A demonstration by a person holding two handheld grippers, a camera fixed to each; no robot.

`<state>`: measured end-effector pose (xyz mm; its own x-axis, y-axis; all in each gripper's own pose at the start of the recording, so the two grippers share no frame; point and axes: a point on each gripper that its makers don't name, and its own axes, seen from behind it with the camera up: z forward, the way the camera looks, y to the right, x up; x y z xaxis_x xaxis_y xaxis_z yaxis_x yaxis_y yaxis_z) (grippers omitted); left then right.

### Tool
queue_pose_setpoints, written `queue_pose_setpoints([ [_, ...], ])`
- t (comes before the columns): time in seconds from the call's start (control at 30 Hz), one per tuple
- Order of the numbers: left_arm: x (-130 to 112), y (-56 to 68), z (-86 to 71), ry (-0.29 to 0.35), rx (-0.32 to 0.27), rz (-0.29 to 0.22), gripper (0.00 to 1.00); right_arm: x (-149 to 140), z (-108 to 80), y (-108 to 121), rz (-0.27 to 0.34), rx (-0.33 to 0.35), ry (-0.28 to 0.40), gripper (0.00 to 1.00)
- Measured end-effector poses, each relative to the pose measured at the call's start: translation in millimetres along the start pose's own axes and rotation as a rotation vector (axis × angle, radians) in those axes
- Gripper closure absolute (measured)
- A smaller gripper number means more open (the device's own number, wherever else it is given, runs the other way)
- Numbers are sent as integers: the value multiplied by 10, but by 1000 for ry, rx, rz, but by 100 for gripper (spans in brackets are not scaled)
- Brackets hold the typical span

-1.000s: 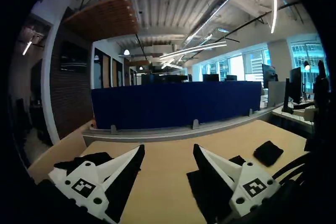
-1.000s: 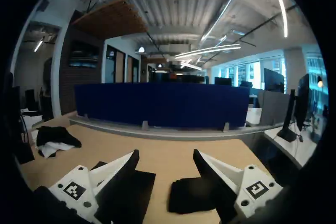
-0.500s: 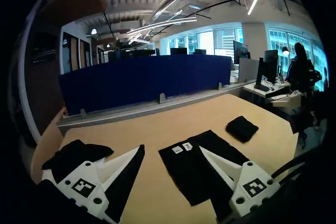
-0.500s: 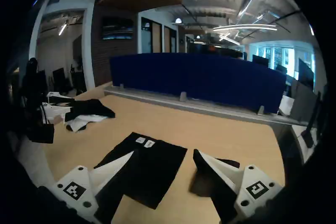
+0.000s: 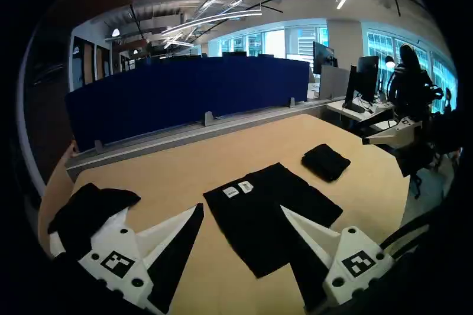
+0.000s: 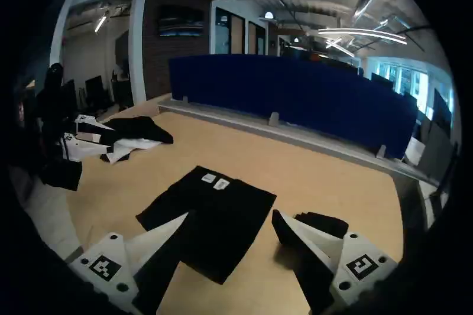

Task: Fold towel

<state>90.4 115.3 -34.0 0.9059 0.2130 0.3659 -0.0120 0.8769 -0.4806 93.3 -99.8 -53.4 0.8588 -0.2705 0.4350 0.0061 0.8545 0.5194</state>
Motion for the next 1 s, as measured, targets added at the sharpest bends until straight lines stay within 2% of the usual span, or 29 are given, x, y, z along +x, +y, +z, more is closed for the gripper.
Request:
queue_pose_setpoints([
  [0.5, -749, 169, 286, -124, -59, 9, 15, -652, 326, -152, -26, 40, -111, 1],
  [1.0, -1357, 336, 488, -255, -125, 33, 15, -1279, 506, -266, -59, 70, -237, 1],
])
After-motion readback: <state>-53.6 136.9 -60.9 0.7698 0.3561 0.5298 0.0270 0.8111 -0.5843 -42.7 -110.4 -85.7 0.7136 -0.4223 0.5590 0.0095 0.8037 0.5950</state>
